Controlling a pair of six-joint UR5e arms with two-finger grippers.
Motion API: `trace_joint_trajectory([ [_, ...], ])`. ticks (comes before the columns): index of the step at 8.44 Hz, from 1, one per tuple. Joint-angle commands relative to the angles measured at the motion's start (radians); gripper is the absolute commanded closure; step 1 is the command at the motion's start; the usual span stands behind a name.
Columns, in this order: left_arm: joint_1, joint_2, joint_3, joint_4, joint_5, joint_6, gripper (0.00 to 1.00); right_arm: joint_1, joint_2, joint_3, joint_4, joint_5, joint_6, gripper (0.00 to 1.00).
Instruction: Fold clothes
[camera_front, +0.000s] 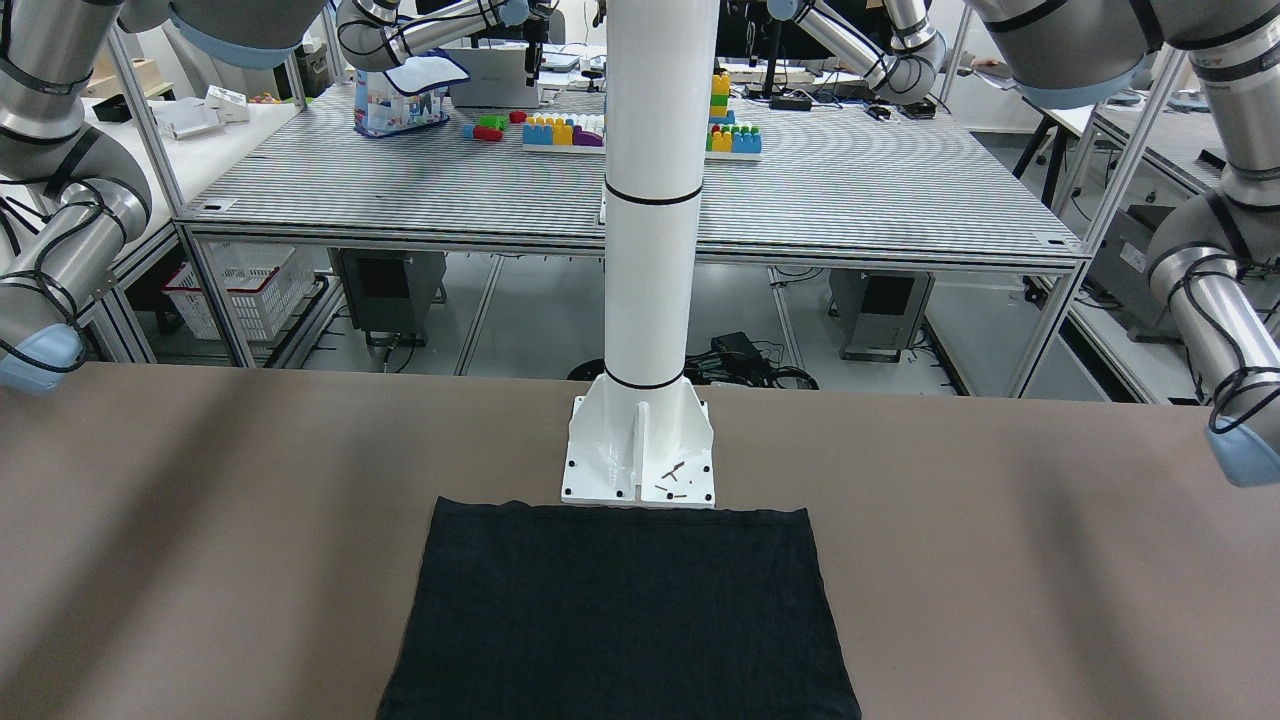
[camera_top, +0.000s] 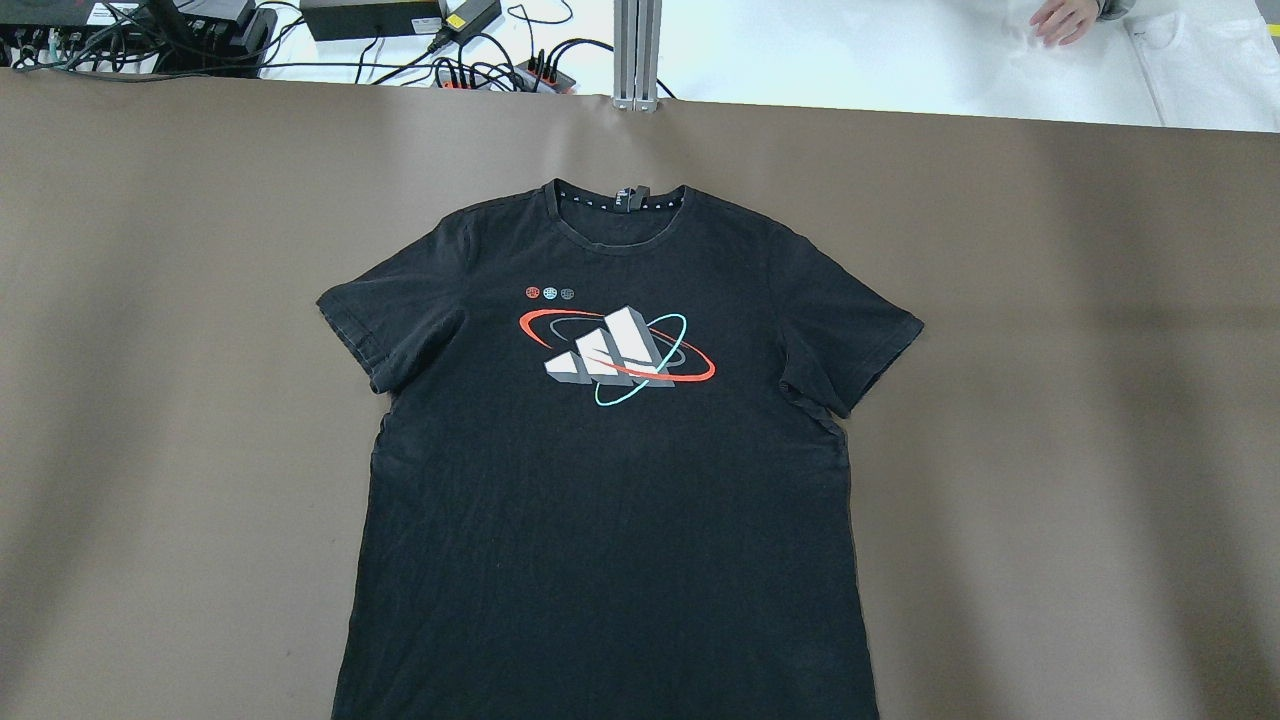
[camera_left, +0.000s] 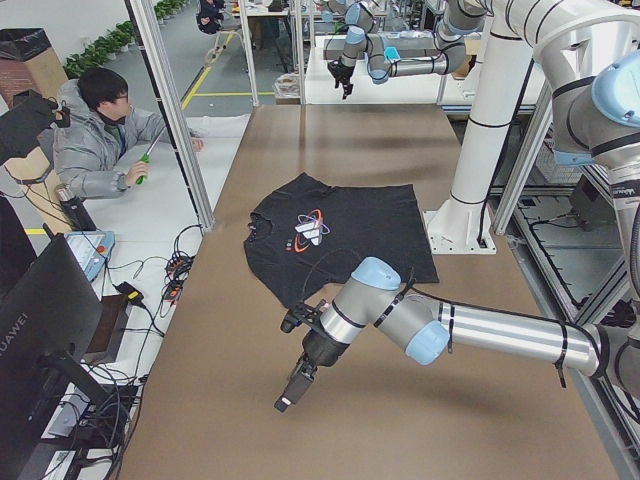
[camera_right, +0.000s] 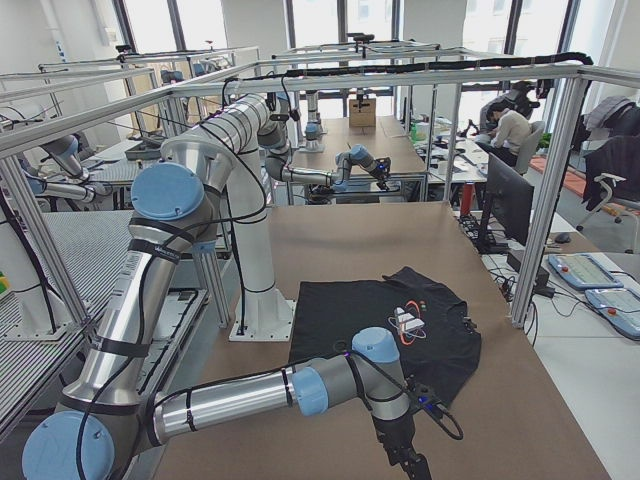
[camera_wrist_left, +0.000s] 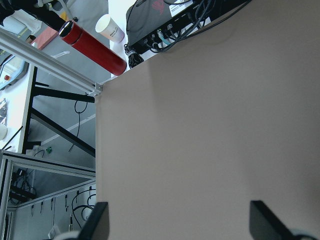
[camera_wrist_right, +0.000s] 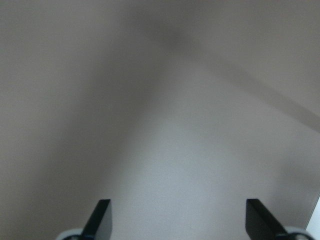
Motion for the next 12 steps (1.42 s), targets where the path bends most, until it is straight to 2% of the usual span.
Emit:
trace_joint_trajectory([
  [1, -0.001, 0.012, 0.016, -0.006, -0.004, 0.002, 0.0, 0.0, -0.002, 0.0, 0.0, 0.0, 0.001, 0.06],
  [3, -0.001, 0.004, 0.013, 0.001, 0.0, 0.0, 0.0, 0.0, 0.0, -0.006, 0.0, -0.011, -0.001, 0.06],
  [5, -0.001, -0.002, 0.059, 0.003, 0.011, 0.0, 0.0, 0.0, -0.002, -0.015, -0.006, -0.035, -0.002, 0.06],
  [7, -0.003, 0.003, 0.074, 0.001, 0.016, 0.0, 0.0, 0.0, 0.001, -0.046, -0.009, -0.124, -0.002, 0.06],
  [9, -0.003, 0.003, 0.1, -0.002, 0.016, 0.023, 0.0, 0.0, 0.026, -0.086, -0.009, -0.14, -0.002, 0.06],
  [12, -0.001, -0.003, 0.1, -0.006, 0.01, 0.039, 0.0, 0.0, 0.04, -0.097, 0.0, -0.143, 0.001, 0.06],
])
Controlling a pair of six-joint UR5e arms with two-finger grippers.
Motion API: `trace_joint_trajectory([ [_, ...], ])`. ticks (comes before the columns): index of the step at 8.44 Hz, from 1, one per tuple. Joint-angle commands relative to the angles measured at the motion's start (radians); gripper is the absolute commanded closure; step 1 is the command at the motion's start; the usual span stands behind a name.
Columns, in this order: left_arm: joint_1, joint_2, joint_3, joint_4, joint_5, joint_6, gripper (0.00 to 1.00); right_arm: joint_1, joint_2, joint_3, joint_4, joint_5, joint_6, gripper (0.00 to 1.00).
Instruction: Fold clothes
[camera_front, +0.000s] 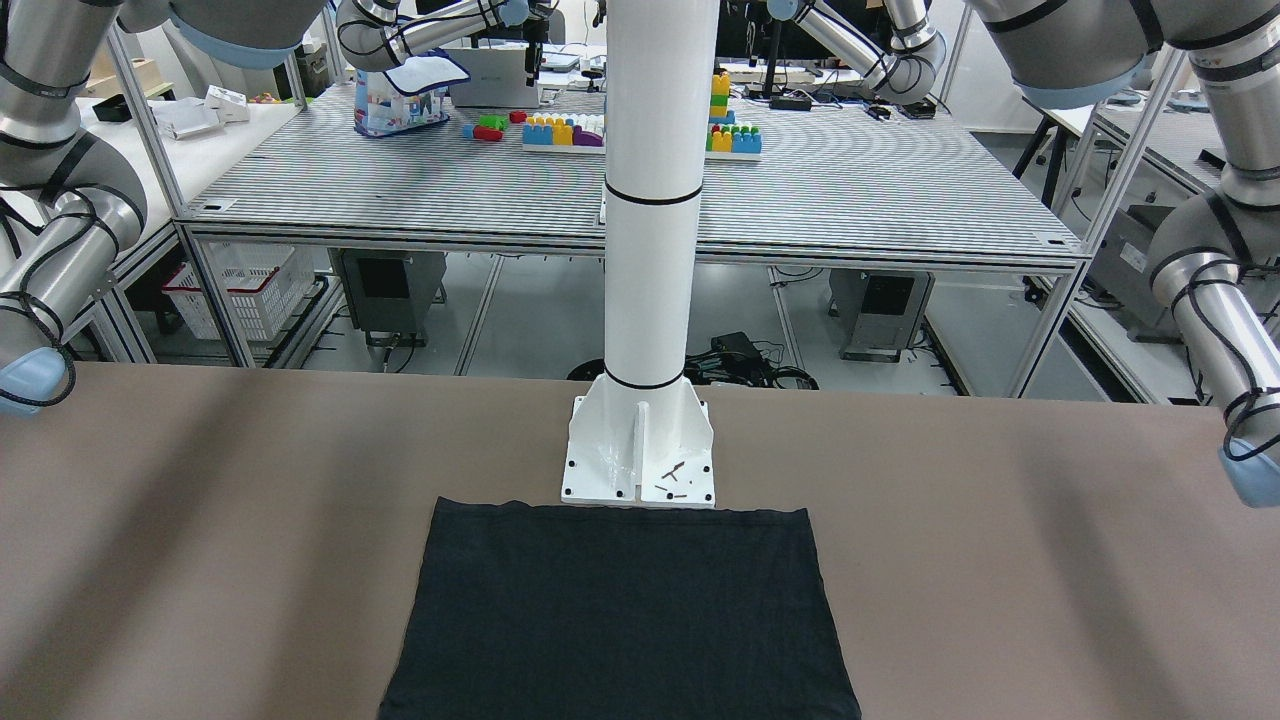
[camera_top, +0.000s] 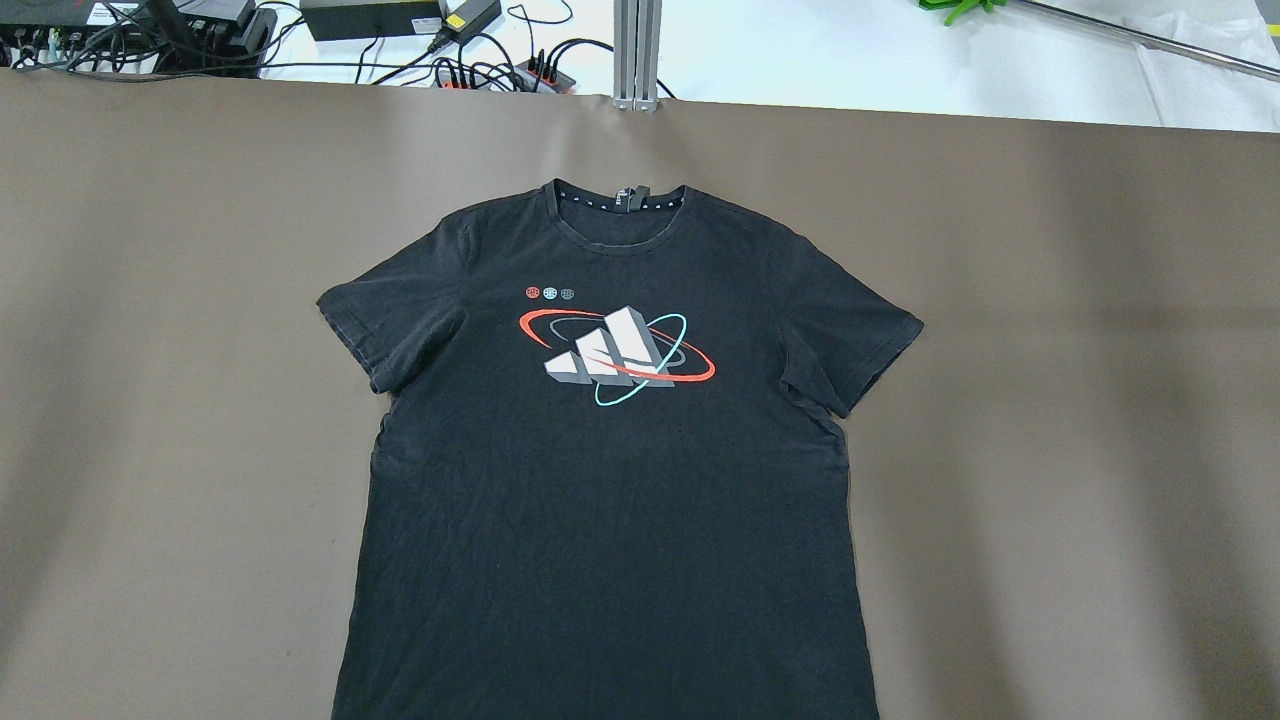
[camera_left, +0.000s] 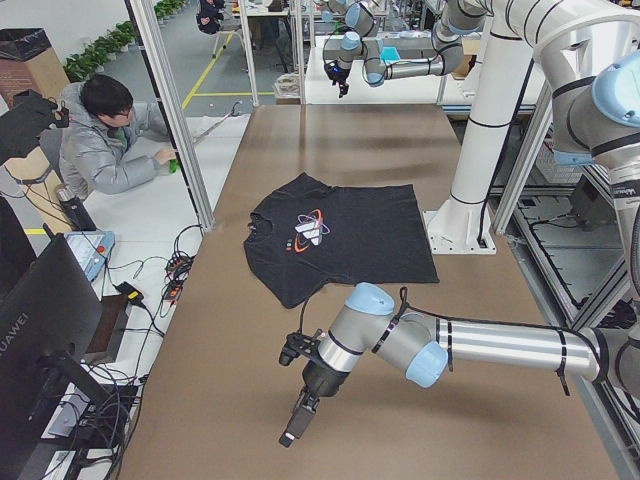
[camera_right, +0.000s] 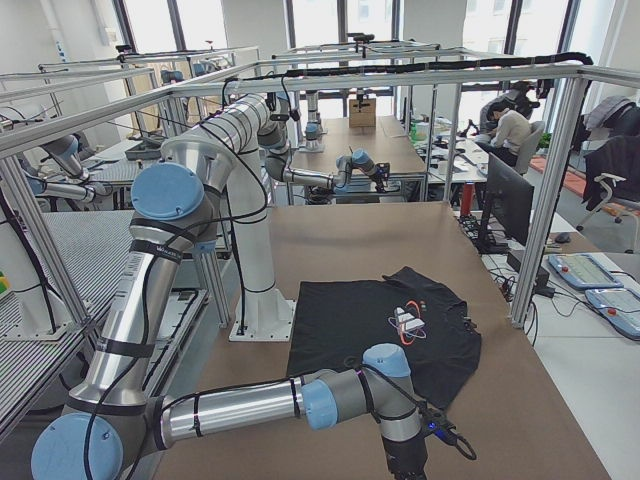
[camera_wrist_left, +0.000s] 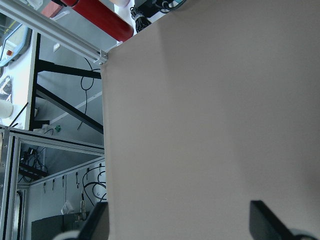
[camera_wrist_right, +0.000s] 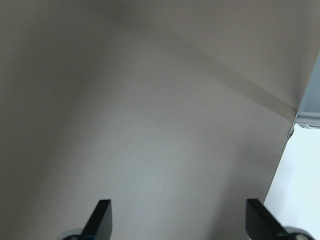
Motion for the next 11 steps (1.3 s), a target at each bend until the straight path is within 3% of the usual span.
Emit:
trace_joint_trajectory([
  [1, 0.002, -0.01, 0.003, -0.002, -0.011, 0.008, 0.0, 0.0, 0.019, -0.021, 0.007, -0.003, 0.009, 0.06],
  [5, 0.004, -0.042, 0.0, 0.0, -0.043, -0.009, 0.0, -0.003, 0.126, -0.108, 0.005, 0.001, 0.018, 0.06],
  [9, 0.007, -0.12, 0.022, 0.0, -0.213, -0.167, 0.0, -0.008, 0.185, -0.131, 0.003, 0.03, 0.021, 0.06],
  [11, 0.028, -0.136, 0.029, -0.002, -0.241, -0.189, 0.0, -0.009, 0.243, -0.174, 0.005, 0.05, 0.041, 0.06],
])
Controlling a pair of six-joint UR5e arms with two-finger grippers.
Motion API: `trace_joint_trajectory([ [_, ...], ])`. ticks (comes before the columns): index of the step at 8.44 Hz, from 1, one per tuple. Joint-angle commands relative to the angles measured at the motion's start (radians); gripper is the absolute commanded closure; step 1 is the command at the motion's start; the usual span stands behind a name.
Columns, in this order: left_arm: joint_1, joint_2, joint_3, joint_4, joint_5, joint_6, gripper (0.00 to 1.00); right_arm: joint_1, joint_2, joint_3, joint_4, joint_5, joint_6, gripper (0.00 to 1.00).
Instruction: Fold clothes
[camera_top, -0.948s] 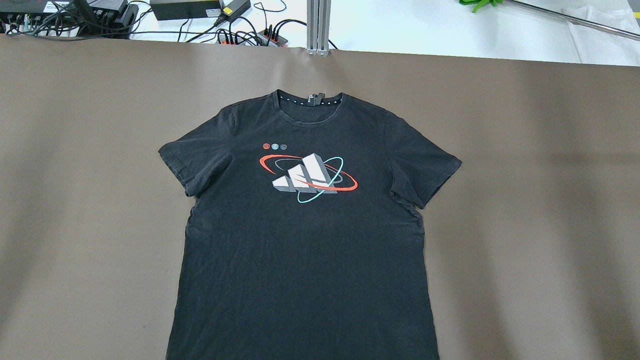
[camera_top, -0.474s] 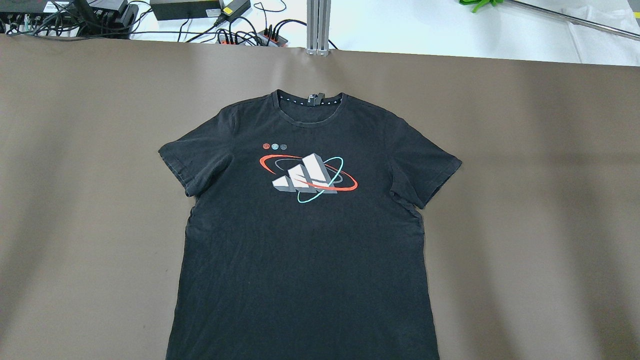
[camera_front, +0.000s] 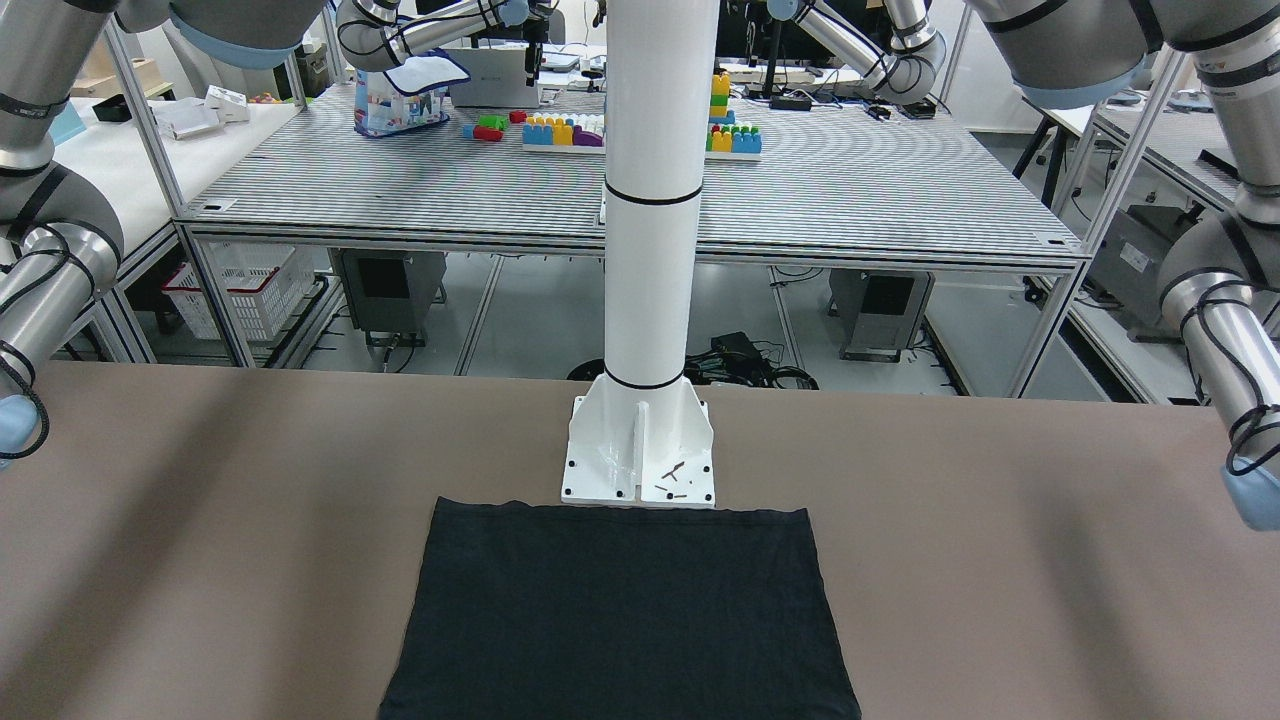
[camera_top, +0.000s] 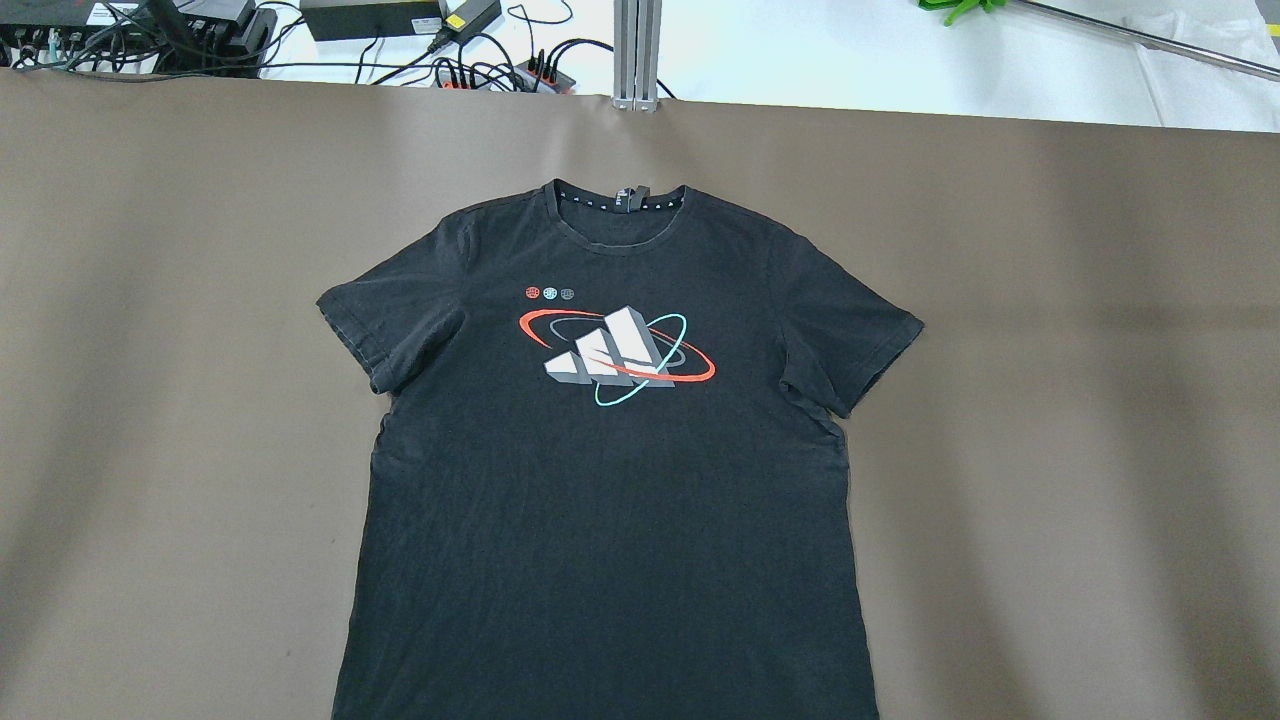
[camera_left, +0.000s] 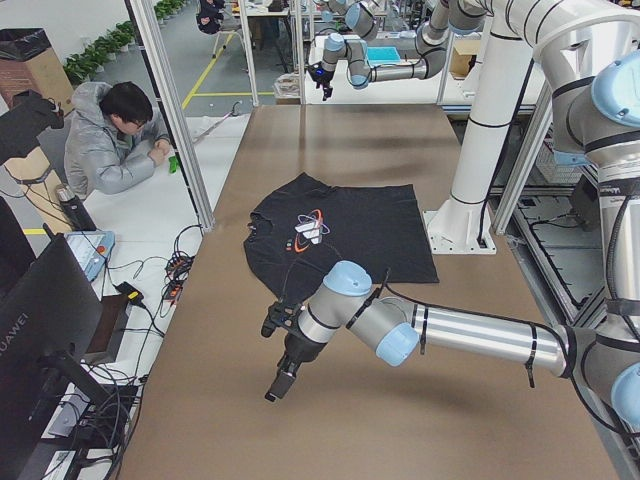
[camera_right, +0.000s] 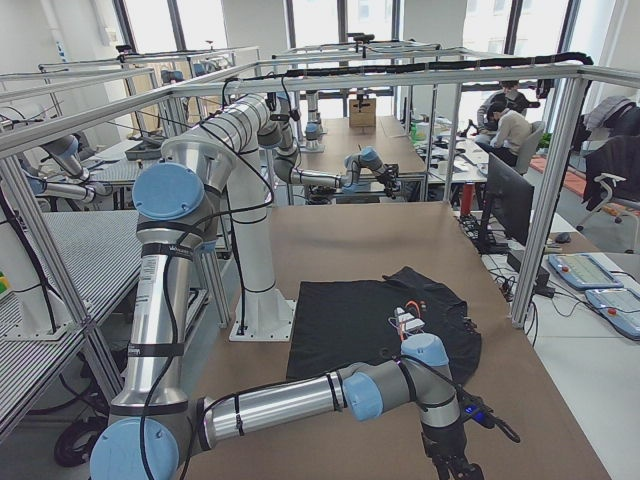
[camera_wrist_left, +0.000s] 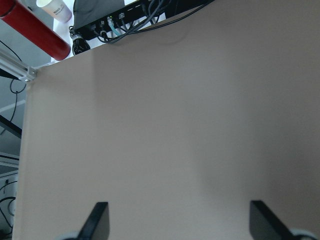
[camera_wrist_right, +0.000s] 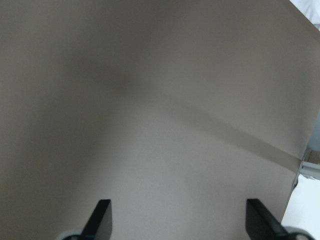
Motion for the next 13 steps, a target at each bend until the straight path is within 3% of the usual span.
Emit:
trace_joint_trajectory([
  [1, 0.016, -0.041, 0.022, -0.001, -0.062, -0.033, 0.0, -0.004, 0.079, -0.07, 0.035, 0.039, 0.075, 0.06],
  [4, 0.06, -0.103, 0.1, -0.131, -0.171, -0.213, 0.0, -0.082, 0.107, -0.194, 0.287, 0.043, 0.288, 0.06],
  [6, 0.146, -0.157, 0.125, -0.168, -0.159, -0.397, 0.0, -0.199, 0.133, -0.212, 0.406, 0.04, 0.521, 0.06],
  [9, 0.216, -0.19, 0.134, -0.196, -0.107, -0.494, 0.0, -0.335, 0.183, -0.215, 0.467, 0.028, 0.721, 0.06],
  [11, 0.279, -0.228, 0.171, -0.245, -0.058, -0.587, 0.0, -0.375, 0.231, -0.343, 0.633, 0.008, 0.816, 0.06],
  [13, 0.309, -0.26, 0.226, -0.297, -0.026, -0.638, 0.0, -0.438, 0.275, -0.399, 0.684, -0.07, 0.911, 0.06],
])
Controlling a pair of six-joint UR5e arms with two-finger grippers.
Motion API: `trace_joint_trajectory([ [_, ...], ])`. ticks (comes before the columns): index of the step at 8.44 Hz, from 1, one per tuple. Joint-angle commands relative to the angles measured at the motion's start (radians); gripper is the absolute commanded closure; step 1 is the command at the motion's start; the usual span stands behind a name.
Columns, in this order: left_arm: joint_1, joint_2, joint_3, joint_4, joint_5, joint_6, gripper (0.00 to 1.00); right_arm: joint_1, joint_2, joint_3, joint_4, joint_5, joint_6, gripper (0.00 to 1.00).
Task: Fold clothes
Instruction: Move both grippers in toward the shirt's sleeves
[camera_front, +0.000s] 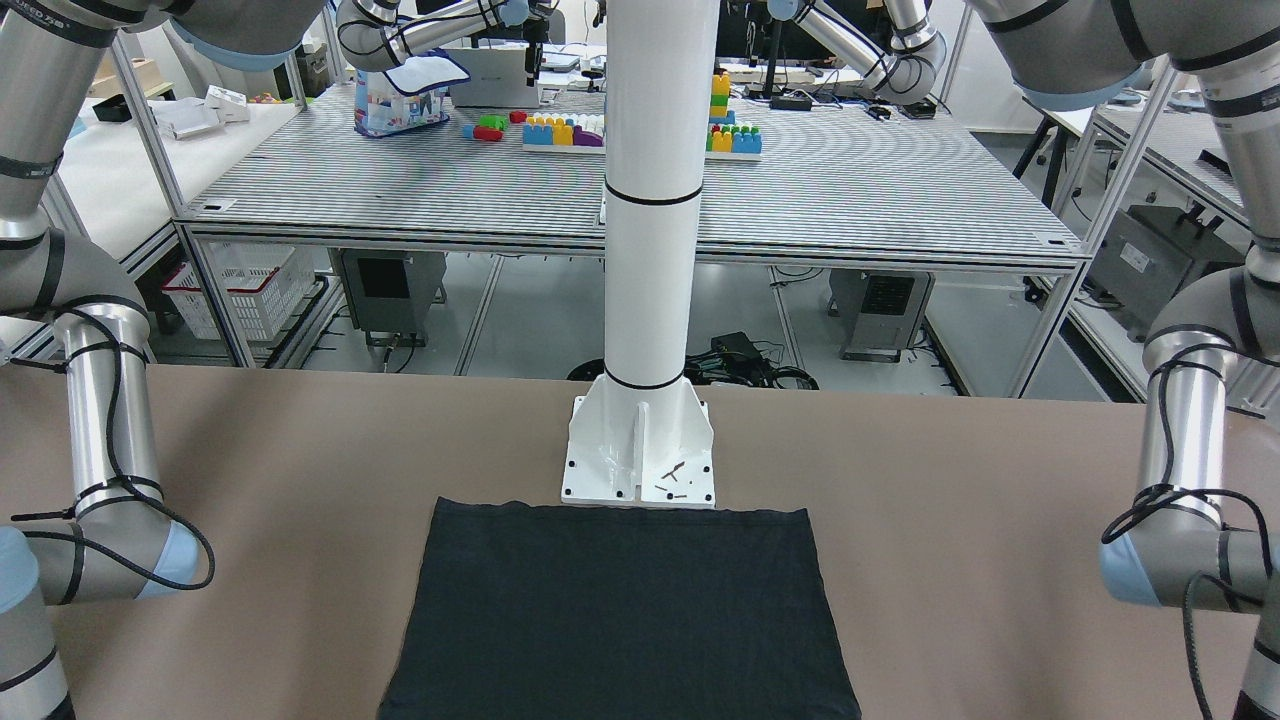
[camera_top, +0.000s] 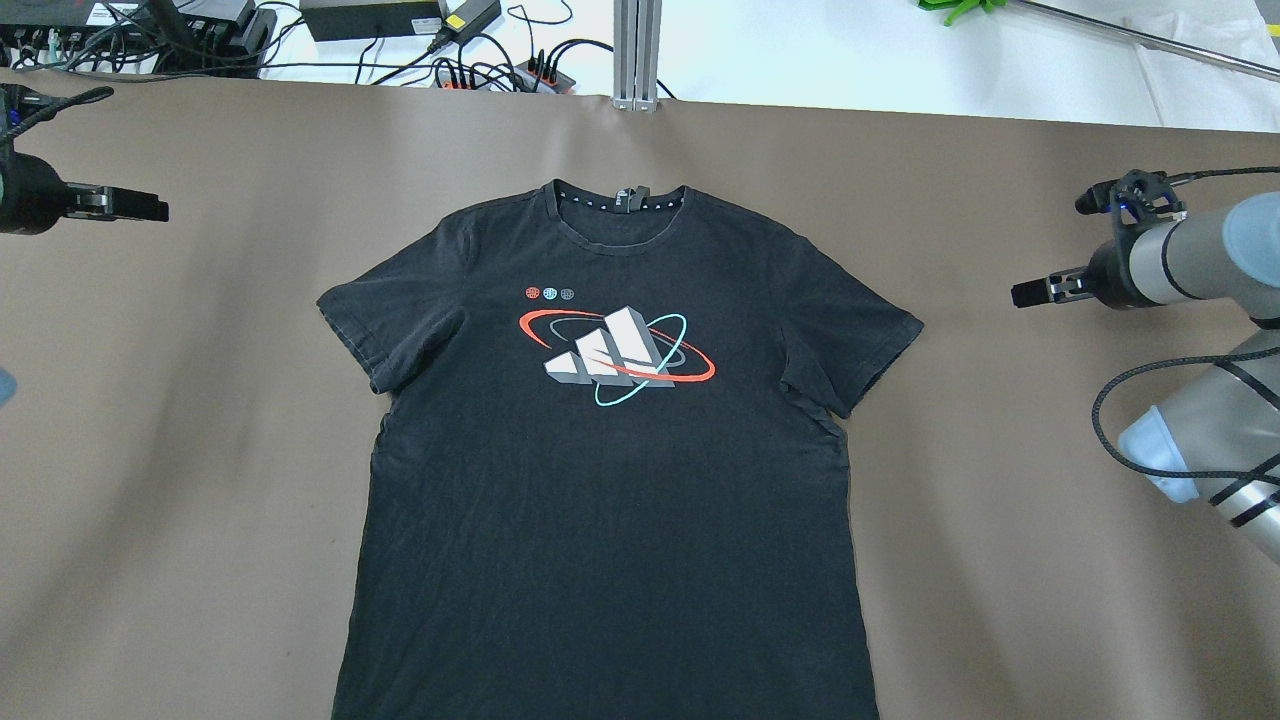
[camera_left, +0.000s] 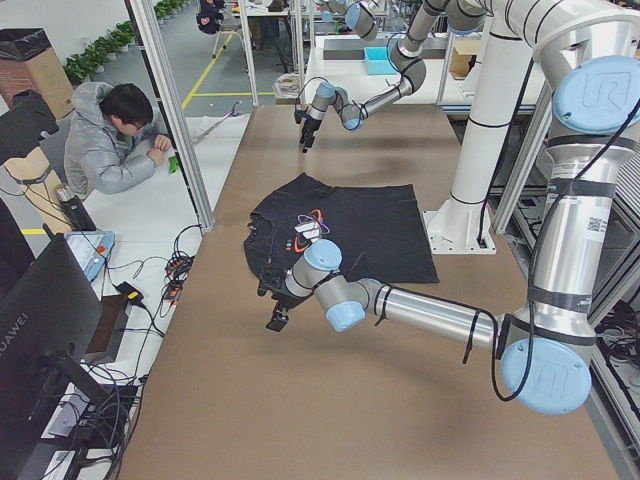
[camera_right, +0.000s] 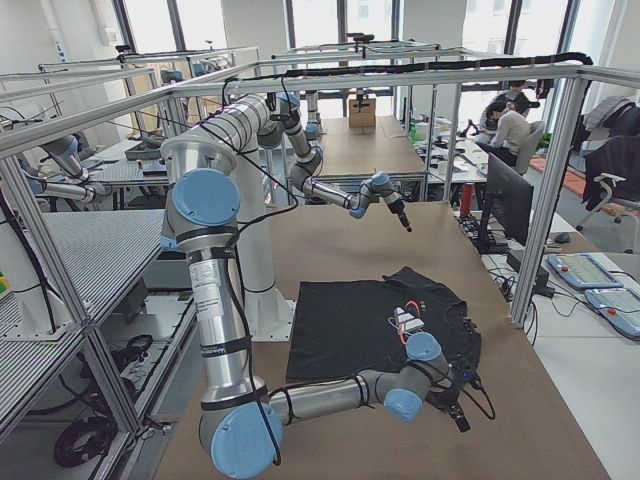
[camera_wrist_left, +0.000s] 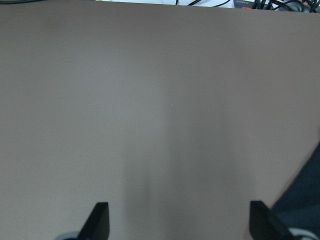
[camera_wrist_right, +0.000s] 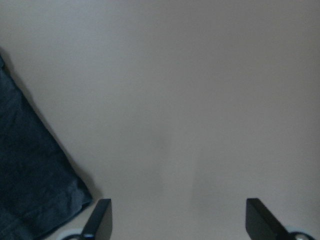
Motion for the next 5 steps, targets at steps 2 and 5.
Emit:
trace_joint_trajectory([
  [2, 0.064, -0.05, 0.056, -0.044, 0.065, -0.07, 0.0, -0.12, 0.064, -0.057, 0.061, -0.125, 0.17, 0.06],
  [5, 0.065, -0.059, 0.062, -0.044, 0.065, -0.07, 0.0, -0.163, 0.069, -0.07, 0.068, -0.165, 0.207, 0.06],
])
